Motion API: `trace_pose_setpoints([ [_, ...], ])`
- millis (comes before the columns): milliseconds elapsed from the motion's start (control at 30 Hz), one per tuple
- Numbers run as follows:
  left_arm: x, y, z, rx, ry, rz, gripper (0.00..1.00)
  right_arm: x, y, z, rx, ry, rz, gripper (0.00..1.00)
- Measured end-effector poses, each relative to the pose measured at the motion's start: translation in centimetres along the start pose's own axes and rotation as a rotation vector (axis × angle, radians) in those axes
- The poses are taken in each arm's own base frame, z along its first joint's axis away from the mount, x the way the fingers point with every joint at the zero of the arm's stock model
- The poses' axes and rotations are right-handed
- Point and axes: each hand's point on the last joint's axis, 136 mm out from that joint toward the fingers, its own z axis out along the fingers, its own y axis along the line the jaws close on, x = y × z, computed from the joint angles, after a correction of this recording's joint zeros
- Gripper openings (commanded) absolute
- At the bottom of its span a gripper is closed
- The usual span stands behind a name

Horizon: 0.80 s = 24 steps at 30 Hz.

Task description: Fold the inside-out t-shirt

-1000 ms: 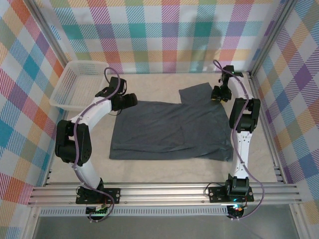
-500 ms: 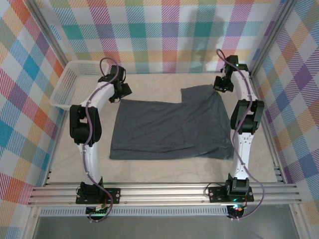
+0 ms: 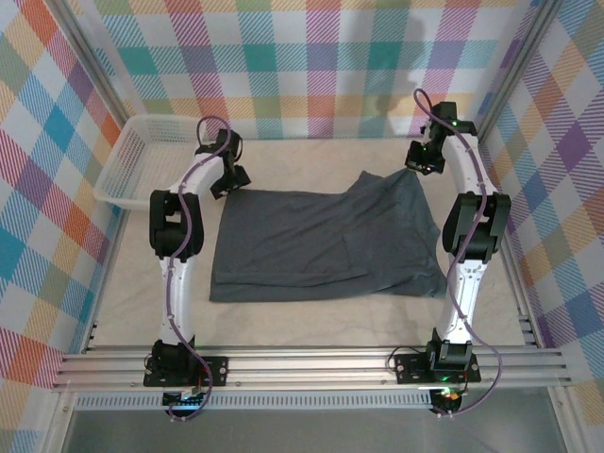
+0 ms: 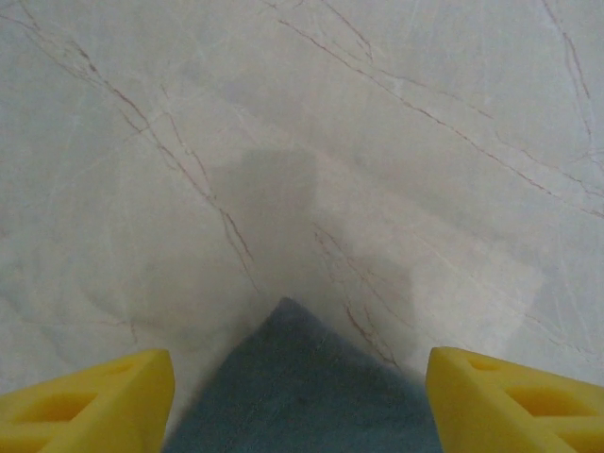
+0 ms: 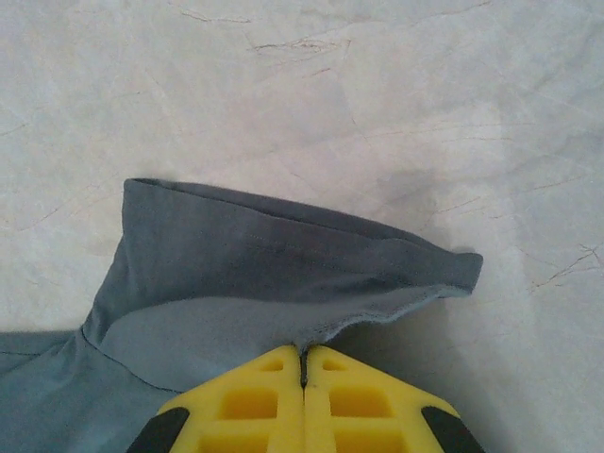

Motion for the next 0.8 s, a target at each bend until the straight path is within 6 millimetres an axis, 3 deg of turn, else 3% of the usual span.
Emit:
trace_pose_setpoints([
  [233, 0.2, 0.4, 1.2, -0.025, 0.019, 0.002, 0.48, 0.1, 0.2, 0.0, -0.014, 0.004, 0.004, 0.00],
  [500, -0.3, 0.1, 1.5, -0.030, 0.019, -0.002, 0.00, 0.1, 0.3, 0.0, -0.015, 0.005, 0.006, 0.00],
  [800, 0.2, 1.7, 0.5, -0.048, 0.036, -0.011, 0.00, 0.5, -0.9, 0.6, -0.004, 0.018, 0.039, 0.00],
])
